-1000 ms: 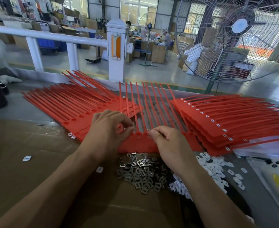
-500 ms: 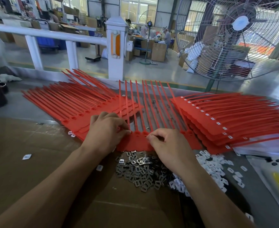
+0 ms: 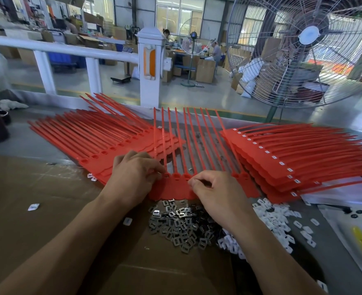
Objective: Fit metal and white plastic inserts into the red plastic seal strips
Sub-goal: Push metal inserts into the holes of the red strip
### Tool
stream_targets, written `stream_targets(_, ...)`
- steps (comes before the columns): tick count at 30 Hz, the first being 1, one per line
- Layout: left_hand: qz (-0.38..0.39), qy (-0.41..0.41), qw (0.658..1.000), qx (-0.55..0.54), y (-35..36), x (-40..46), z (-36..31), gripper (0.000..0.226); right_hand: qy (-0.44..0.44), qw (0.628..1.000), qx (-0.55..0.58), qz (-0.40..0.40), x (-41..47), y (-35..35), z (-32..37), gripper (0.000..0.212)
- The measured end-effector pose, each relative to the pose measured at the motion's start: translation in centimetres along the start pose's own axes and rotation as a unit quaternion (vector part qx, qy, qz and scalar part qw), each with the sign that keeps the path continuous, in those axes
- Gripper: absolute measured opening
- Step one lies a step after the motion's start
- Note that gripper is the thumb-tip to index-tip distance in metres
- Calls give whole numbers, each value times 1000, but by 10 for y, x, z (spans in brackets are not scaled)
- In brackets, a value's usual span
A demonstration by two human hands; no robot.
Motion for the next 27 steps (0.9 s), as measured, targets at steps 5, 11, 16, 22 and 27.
stream_targets(5,37,30,999,24,-2,-6,-9,32,-4,1000,-3,6,-2,-2,4,19)
stream_targets(11,49,29,997,51,-3,-6,-12,37,-93,992,0,86,-9,-2,15,8)
stream_targets(16,45,22,998,39,-3,-6,-11,39,-145,972,-80,164,-14,6,23,24)
stream_targets(22,55,14,998,34,-2,-6,-12,41,-168,970,-92,150,-16,7,29,11)
stream_targets(27,55,12,998,19,-3,-8,-16,42,-167,971,-100,138,-17,6,29,15)
Point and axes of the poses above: each hand's wrist, its own x-axis towards the middle knuckle, its own y-axis out of the palm, z = x × y, the point moved 5 cm from there along x, towards the middle knuckle, and after that the axes turned 10 degrees about -x, right-handed, at the moved point
